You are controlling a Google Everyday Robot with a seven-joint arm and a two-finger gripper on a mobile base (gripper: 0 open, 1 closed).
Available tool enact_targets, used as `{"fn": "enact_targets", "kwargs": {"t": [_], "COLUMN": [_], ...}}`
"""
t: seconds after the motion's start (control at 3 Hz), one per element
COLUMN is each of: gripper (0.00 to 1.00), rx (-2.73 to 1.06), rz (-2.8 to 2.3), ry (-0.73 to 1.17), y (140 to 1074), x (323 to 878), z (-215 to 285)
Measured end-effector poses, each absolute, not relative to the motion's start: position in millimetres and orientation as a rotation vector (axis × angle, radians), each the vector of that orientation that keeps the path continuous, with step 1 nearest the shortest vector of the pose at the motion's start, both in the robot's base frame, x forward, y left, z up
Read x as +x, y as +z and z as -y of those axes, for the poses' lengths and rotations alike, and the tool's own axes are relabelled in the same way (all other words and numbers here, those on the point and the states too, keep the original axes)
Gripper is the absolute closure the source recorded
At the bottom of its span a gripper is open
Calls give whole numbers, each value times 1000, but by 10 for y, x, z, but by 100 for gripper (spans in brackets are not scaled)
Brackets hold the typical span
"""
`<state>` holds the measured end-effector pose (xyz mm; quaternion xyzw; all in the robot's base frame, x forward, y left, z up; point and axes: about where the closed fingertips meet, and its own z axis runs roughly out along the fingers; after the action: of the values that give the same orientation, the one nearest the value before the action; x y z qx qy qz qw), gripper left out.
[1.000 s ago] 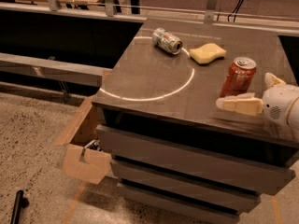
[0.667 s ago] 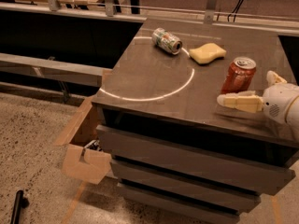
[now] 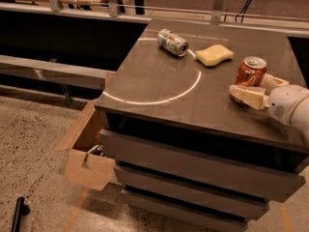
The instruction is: Knock coke can over
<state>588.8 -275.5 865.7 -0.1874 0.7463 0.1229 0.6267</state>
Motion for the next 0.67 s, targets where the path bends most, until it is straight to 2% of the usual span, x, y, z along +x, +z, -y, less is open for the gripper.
{"fn": "enact_targets", "kwargs": {"t": [0.67], "gripper": [85], "rx": [-469], "rz": [-1713], "ry": [292], "y": [8885], "x": [5894], "z": [2880]}}
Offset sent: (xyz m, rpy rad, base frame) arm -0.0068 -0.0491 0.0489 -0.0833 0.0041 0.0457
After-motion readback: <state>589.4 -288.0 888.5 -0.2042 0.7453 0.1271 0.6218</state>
